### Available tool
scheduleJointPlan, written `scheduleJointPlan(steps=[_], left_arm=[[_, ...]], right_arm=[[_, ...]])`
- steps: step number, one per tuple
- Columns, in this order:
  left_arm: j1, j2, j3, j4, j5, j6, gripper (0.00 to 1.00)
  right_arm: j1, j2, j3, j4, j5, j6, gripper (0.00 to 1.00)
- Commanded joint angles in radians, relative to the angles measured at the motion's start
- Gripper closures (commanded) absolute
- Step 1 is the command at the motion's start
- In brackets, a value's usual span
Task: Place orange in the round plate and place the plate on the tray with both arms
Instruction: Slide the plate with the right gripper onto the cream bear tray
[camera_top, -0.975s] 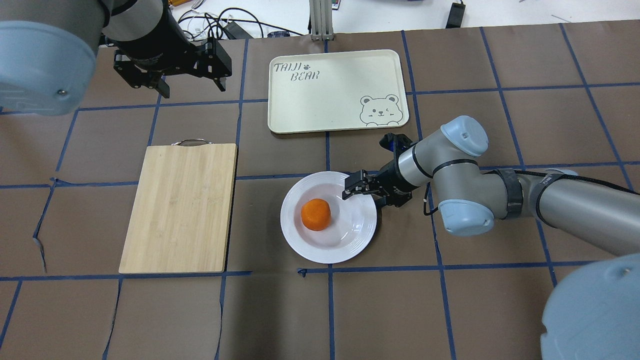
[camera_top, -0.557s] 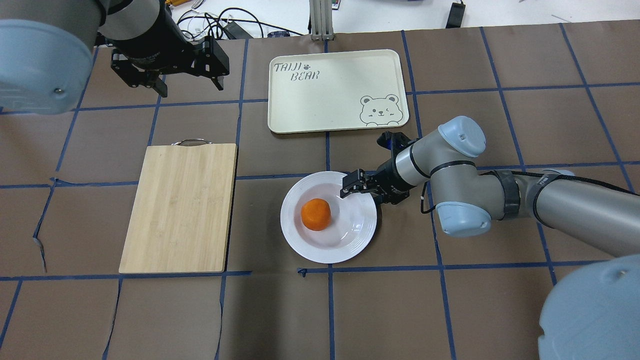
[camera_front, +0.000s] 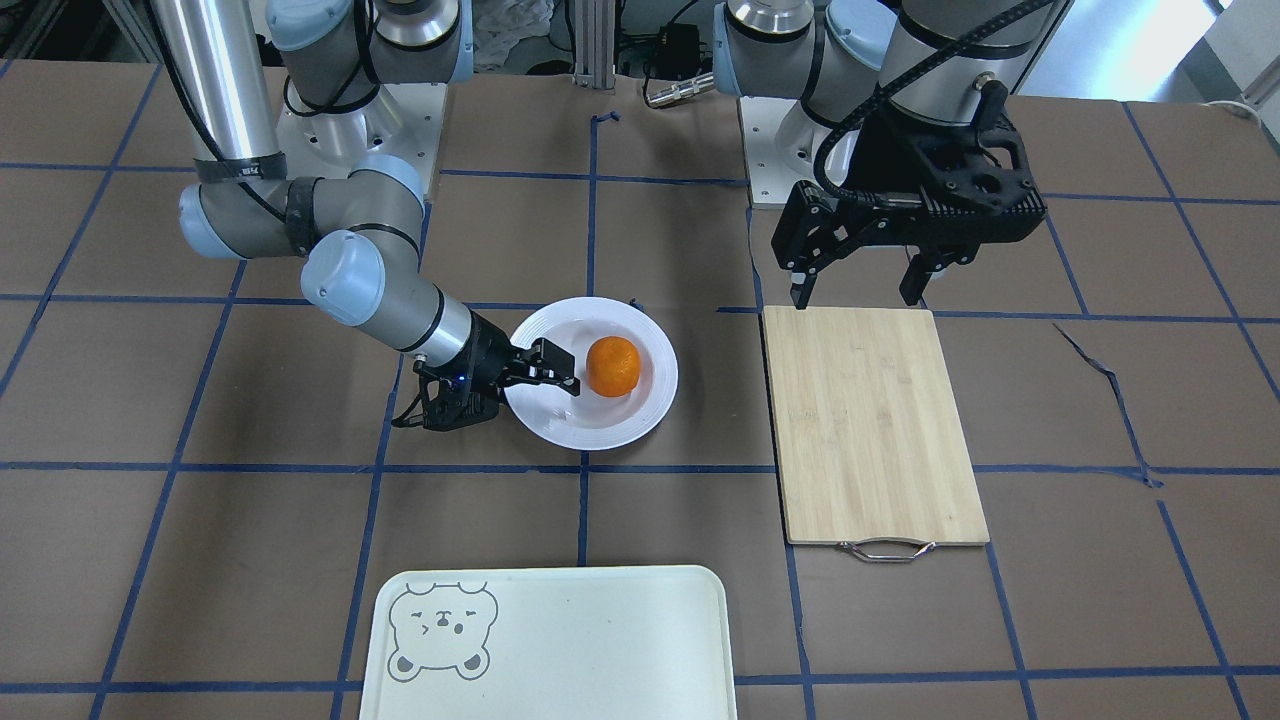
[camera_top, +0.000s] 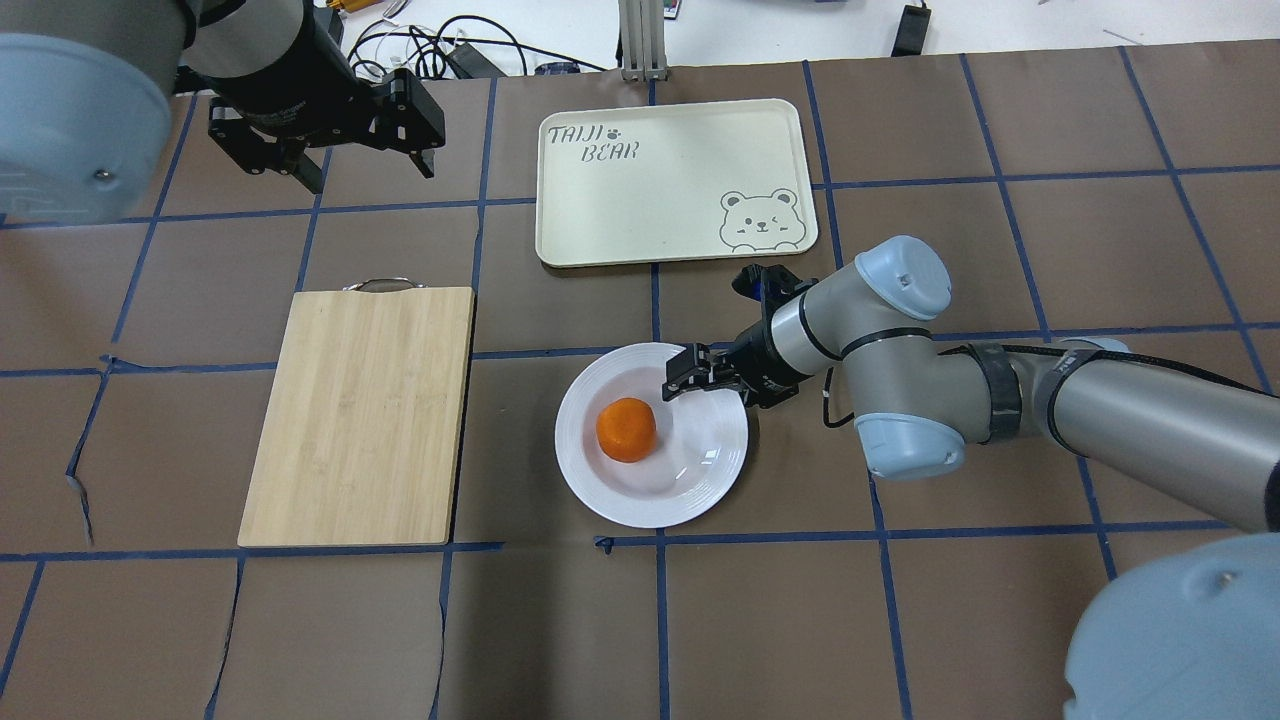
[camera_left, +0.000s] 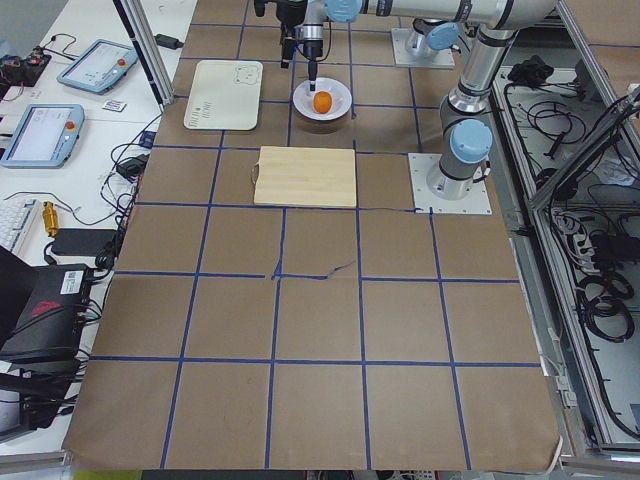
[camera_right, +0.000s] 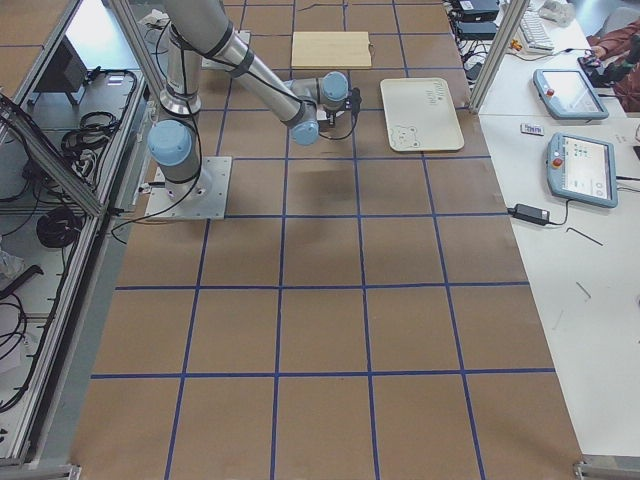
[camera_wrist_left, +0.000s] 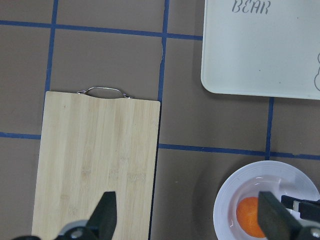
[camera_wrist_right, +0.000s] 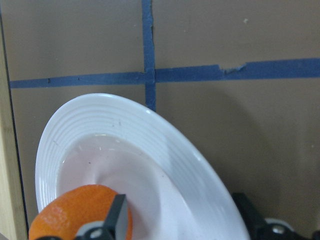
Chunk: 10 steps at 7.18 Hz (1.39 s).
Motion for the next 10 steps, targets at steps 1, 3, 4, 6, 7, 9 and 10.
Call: scheduleJointPlan(steps=[1,3,4,6,7,9,10], left_arm=[[0.001,0.0,-0.002,0.001,0.0,0.0,0.0],[0.001,0.0,-0.002,-0.001,0.0,0.0,0.0],[0.001,0.0,-0.002,0.001,0.0,0.0,0.0],[0.002,0.0,-0.002,-0.001,0.0,0.0,0.0],[0.001,0.0,-0.002,-0.001,0.0,0.0,0.0],[0.002,0.0,-0.002,-0.001,0.0,0.0,0.0],[0.002,0.0,-0.002,-0.001,0.0,0.0,0.0]], right_arm=[[0.001,0.0,0.001,-0.005,-0.007,-0.034,0.63],[0.0,0.0,0.001,-0.006,-0.011,-0.077,1.0],[-0.003,0.0,0.001,-0.008,-0.011,-0.077,1.0],[-0.008,-0.006,-0.002,-0.018,-0.009,-0.078,1.0],[-0.011,-0.006,-0.002,-0.096,-0.007,-0.077,1.0],[-0.015,-0.004,-0.017,-0.198,-0.007,-0.078,1.0],[-0.034,-0.004,-0.052,-0.204,-0.003,-0.077,1.0]])
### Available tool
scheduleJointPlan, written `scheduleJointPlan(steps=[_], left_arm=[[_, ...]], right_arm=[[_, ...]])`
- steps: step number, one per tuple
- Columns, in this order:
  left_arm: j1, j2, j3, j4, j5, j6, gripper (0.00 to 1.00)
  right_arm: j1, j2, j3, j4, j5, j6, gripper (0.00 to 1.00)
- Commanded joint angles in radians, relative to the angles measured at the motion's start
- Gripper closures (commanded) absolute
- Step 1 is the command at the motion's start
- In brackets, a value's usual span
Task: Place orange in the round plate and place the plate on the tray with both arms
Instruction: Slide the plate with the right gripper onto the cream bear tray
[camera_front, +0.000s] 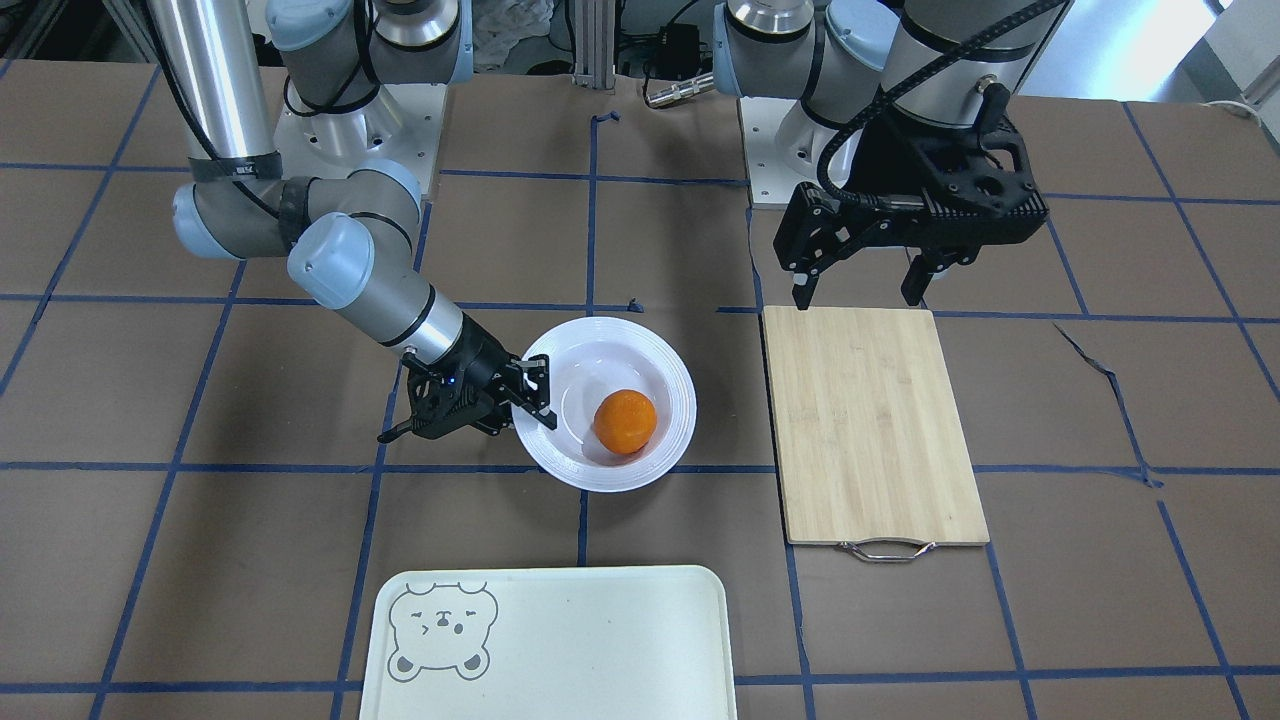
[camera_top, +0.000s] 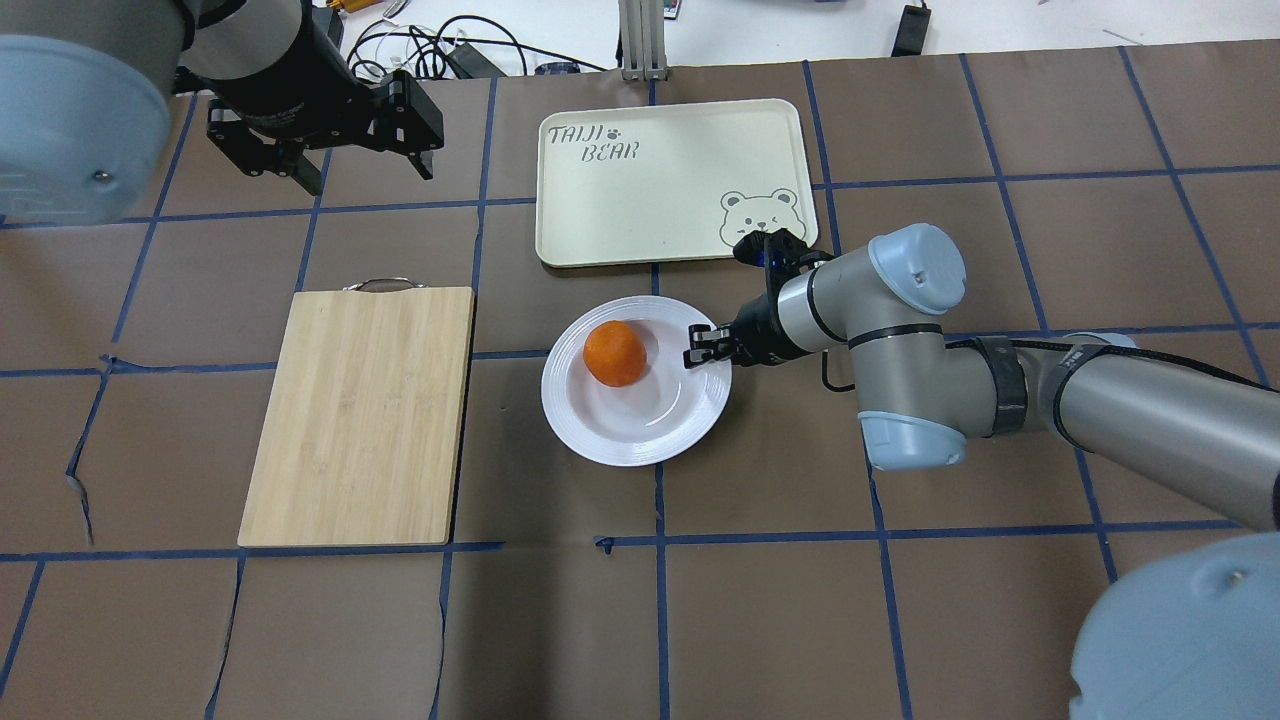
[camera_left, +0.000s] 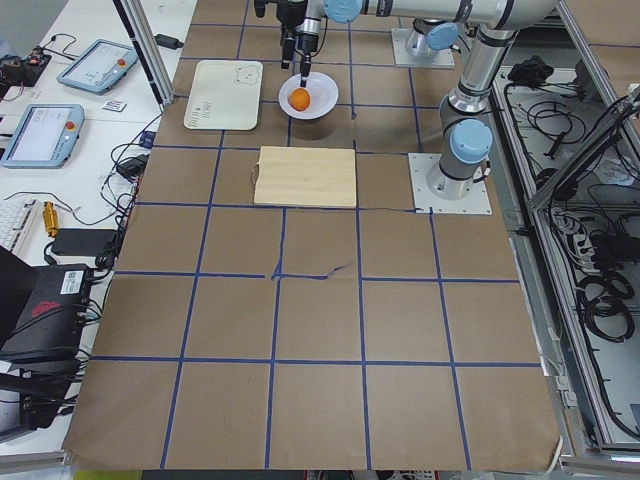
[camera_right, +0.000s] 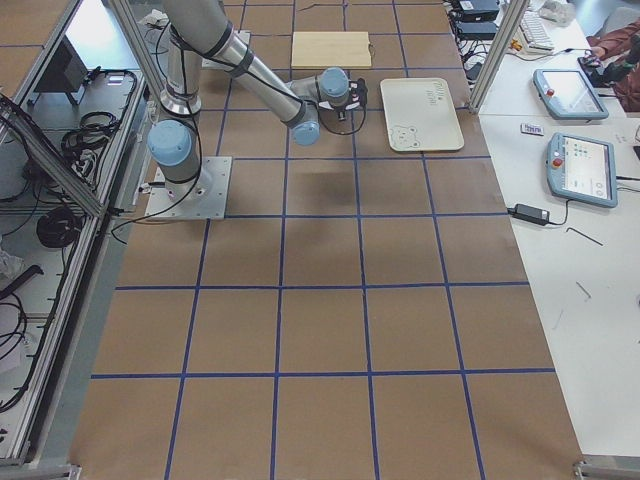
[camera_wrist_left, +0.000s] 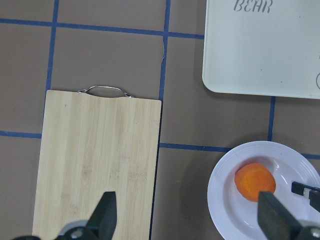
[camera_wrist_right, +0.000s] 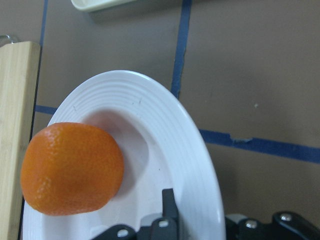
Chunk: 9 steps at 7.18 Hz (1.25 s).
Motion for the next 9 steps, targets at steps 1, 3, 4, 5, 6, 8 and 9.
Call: scheduleJointPlan(steps=[1,3,4,5,6,8,9], left_arm=[[-0.001,0.0,-0.002,0.0,0.0,0.0,0.0],[0.0,0.0,-0.002,0.002,0.0,0.0,0.0],[0.0,0.0,-0.002,0.002,0.0,0.0,0.0],[0.0,0.0,0.0,0.002,0.002,0.0,0.0],[0.0,0.0,0.0,0.002,0.002,0.0,0.0],[0.0,0.0,0.0,0.002,0.0,0.0,0.0],[0.0,0.0,0.0,0.002,0.0,0.0,0.0]], right_arm=[[-0.04,0.008,-0.084,-0.024,0.002,0.006,1.0],[-0.056,0.08,-0.22,0.023,0.006,0.021,1.0],[-0.068,0.137,-0.315,0.051,0.006,0.021,1.0],[-0.071,0.186,-0.419,0.123,0.031,0.026,1.0],[-0.071,0.236,-0.516,0.198,0.034,0.029,1.0],[-0.071,0.368,-0.656,0.211,0.042,0.061,1.0],[-0.071,0.414,-0.692,0.209,0.042,0.059,1.0]])
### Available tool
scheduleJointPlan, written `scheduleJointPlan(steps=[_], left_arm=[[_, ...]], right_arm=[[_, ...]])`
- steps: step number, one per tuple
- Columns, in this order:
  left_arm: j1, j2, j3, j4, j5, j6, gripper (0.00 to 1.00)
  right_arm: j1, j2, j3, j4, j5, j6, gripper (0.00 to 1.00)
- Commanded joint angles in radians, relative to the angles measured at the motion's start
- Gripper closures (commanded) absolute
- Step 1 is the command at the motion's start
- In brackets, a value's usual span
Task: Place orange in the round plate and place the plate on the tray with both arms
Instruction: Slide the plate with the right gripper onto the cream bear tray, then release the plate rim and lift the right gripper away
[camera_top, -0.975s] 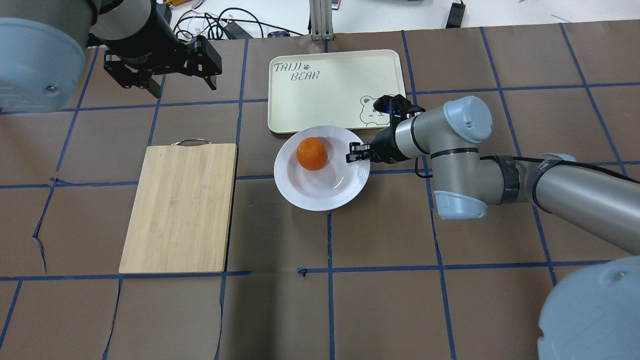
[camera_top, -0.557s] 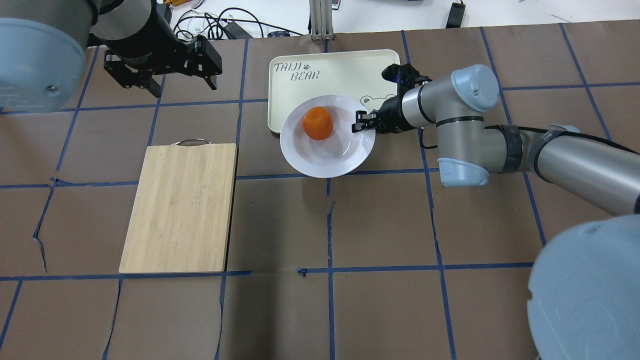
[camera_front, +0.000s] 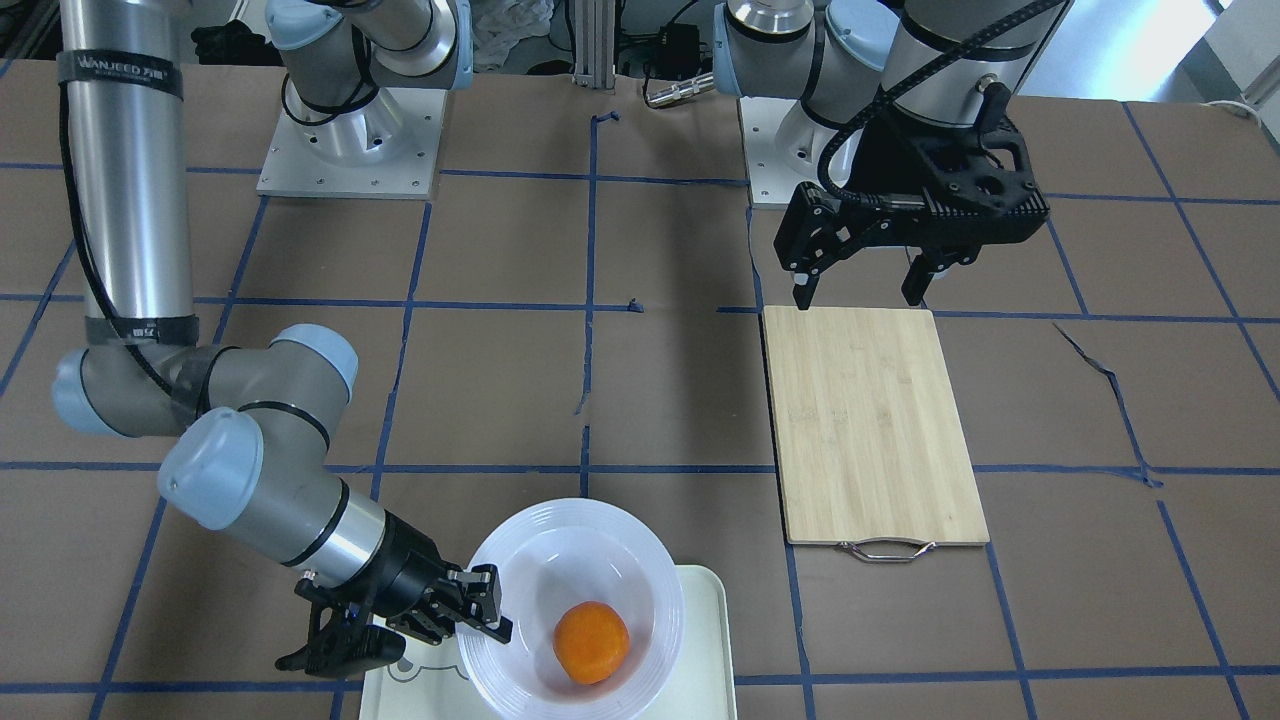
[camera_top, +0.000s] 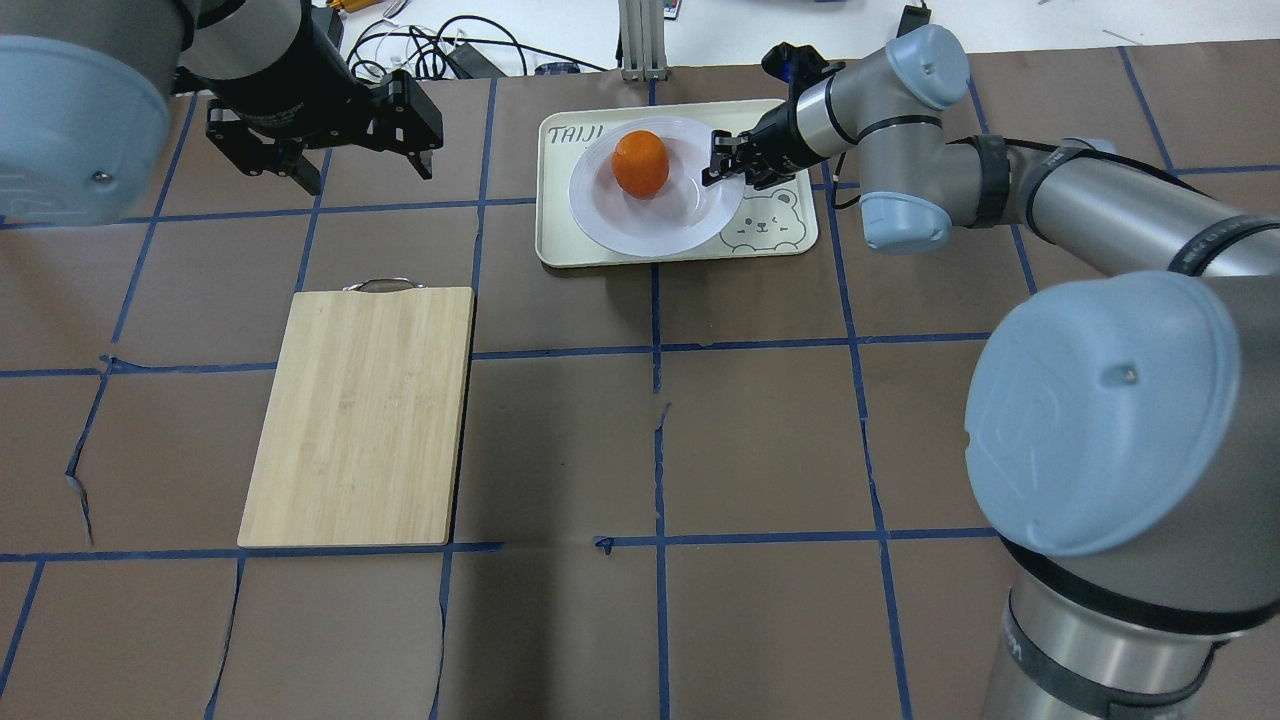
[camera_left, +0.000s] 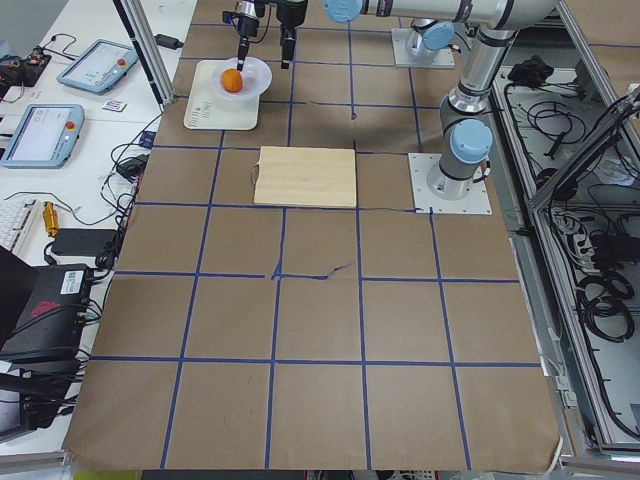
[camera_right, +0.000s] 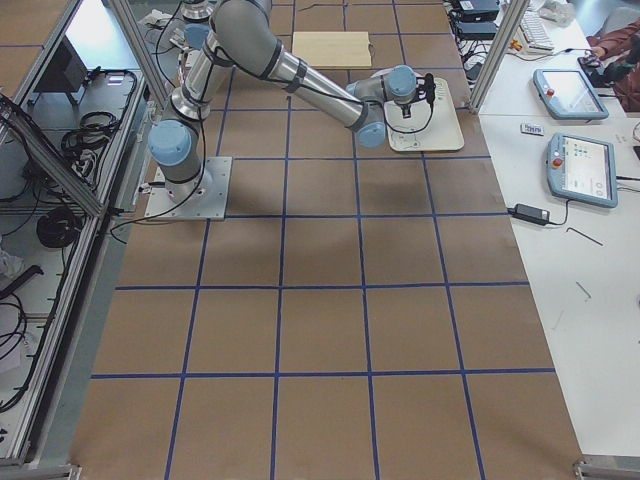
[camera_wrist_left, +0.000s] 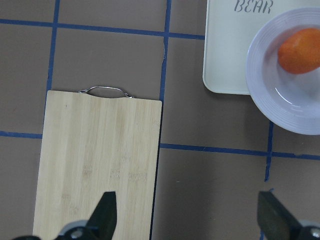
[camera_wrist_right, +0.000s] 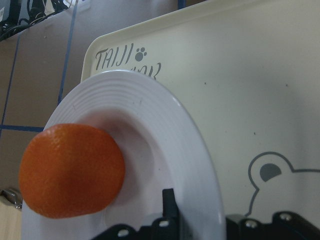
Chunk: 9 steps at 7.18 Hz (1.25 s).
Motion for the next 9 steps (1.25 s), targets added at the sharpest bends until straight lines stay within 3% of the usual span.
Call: scheduleJointPlan(steps=[1,8,9], left_arm=[[0.0,0.0,0.0,0.0,0.001,0.0,0.0],[0.0,0.0,0.0,0.0,-0.001,0.0,0.0],[0.0,0.0,0.0,0.0,-0.001,0.0,0.0]], right_arm=[[0.0,0.085,-0.071,0.003,0.003,0.006,1.0],[0.0,0.105,-0.082,0.001,-0.001,-0.004,1.0],[0.0,0.105,-0.082,0.001,-0.01,0.0,0.55]])
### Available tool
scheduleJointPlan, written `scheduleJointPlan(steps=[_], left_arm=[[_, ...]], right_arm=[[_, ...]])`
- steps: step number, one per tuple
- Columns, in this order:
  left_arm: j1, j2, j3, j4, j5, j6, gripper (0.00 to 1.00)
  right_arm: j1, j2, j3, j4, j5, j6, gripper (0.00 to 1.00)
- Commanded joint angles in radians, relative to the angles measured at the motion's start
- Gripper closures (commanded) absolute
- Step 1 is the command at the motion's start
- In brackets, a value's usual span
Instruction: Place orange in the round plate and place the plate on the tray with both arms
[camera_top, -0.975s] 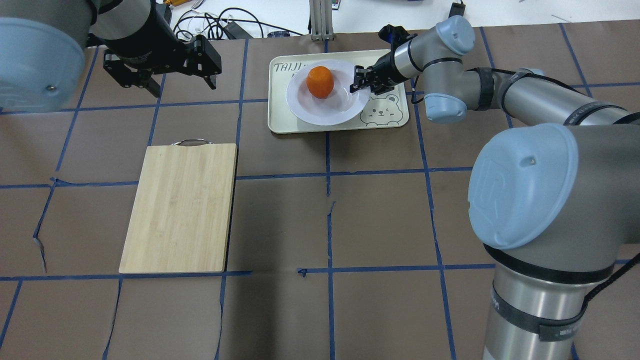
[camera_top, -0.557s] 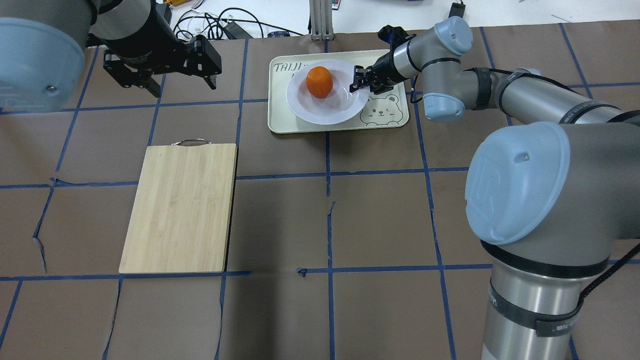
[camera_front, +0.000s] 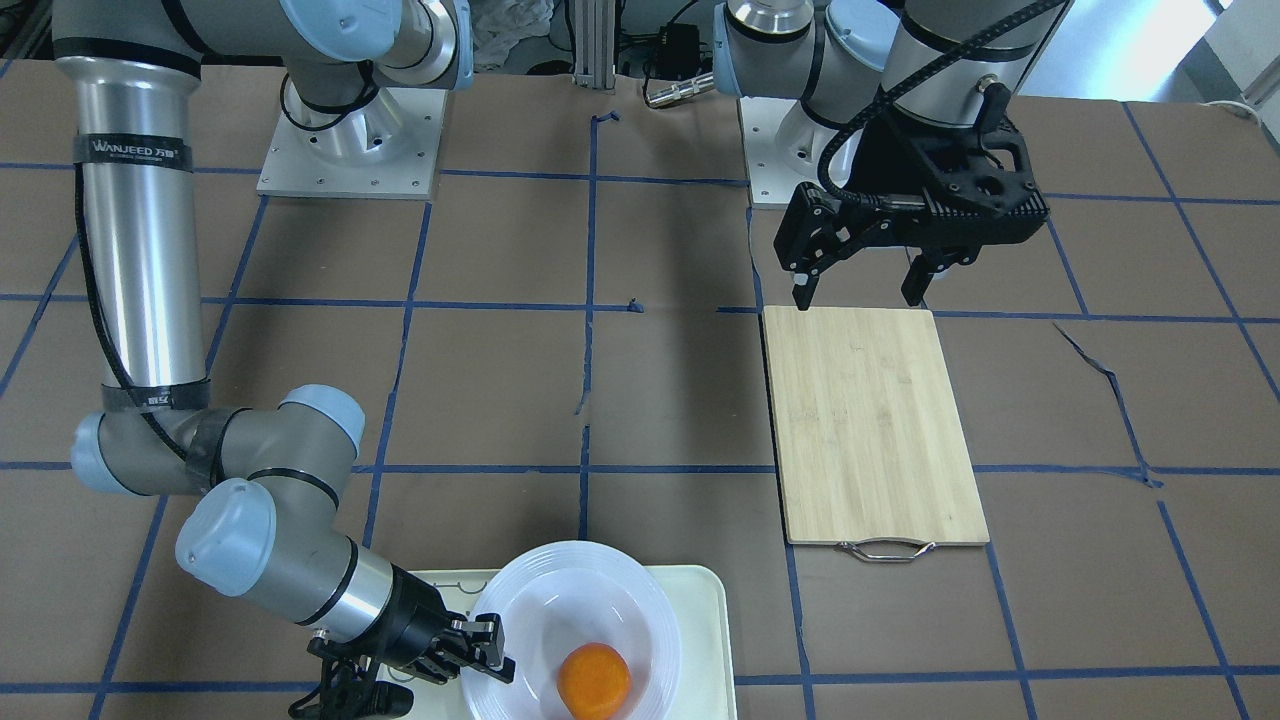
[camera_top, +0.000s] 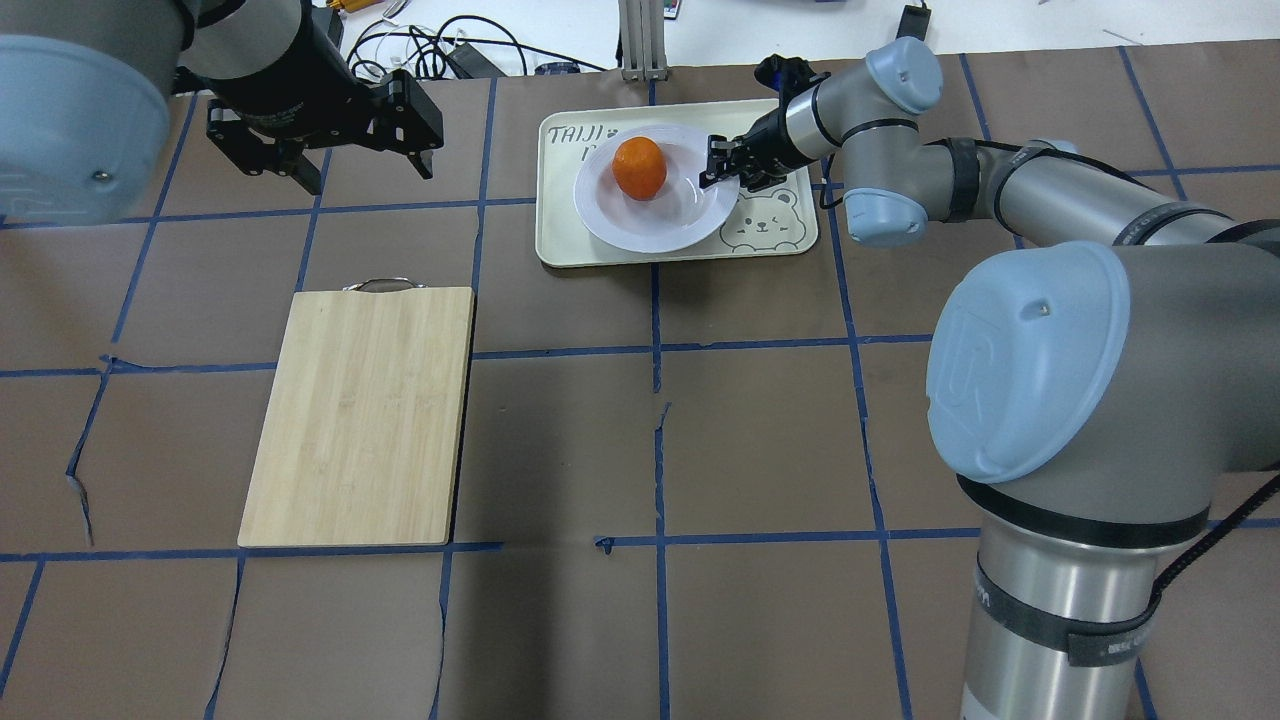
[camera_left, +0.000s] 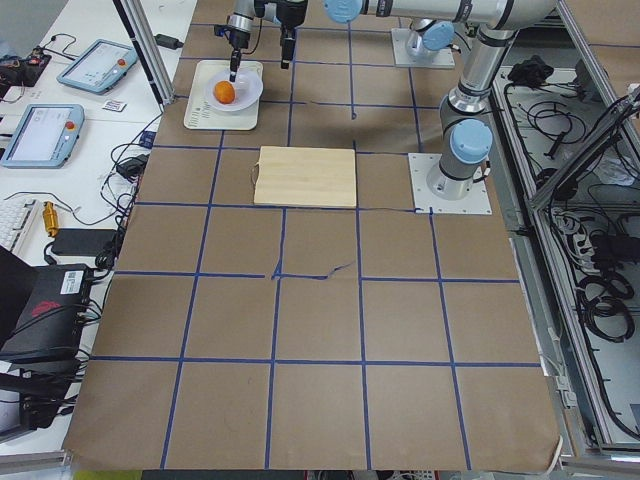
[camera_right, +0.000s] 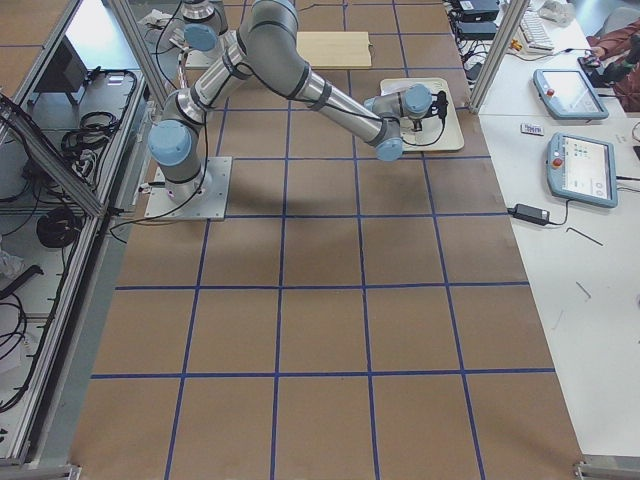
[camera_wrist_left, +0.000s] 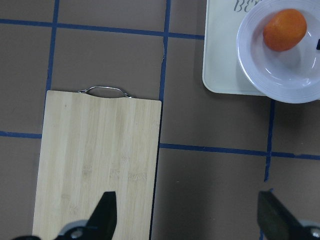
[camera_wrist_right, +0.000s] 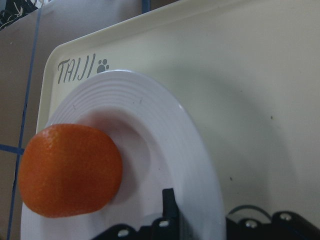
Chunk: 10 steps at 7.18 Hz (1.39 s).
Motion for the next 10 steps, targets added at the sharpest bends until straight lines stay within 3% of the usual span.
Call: scheduleJointPlan(steps=[1,4,6,8,10], left_arm=[[0.0,0.0,0.0,0.0,0.0,0.0,0.0],[0.0,0.0,0.0,0.0,0.0,-0.002,0.0],[0.0,0.0,0.0,0.0,0.0,0.0,0.0],[0.0,0.0,0.0,0.0,0.0,0.0,0.0],[-0.002,0.002,0.0,-0.002,0.0,0.0,0.0]], right_arm=[[0.0,0.001,0.005,0.0,-0.014,0.018,0.01],[-0.023,-0.049,-0.003,-0.003,-0.044,0.001,0.0],[-0.026,-0.138,0.003,0.024,-0.214,-0.01,0.0],[-0.026,-0.256,0.006,0.243,-0.289,-0.01,0.0],[-0.022,-0.415,0.015,0.561,-0.4,-0.01,0.0]])
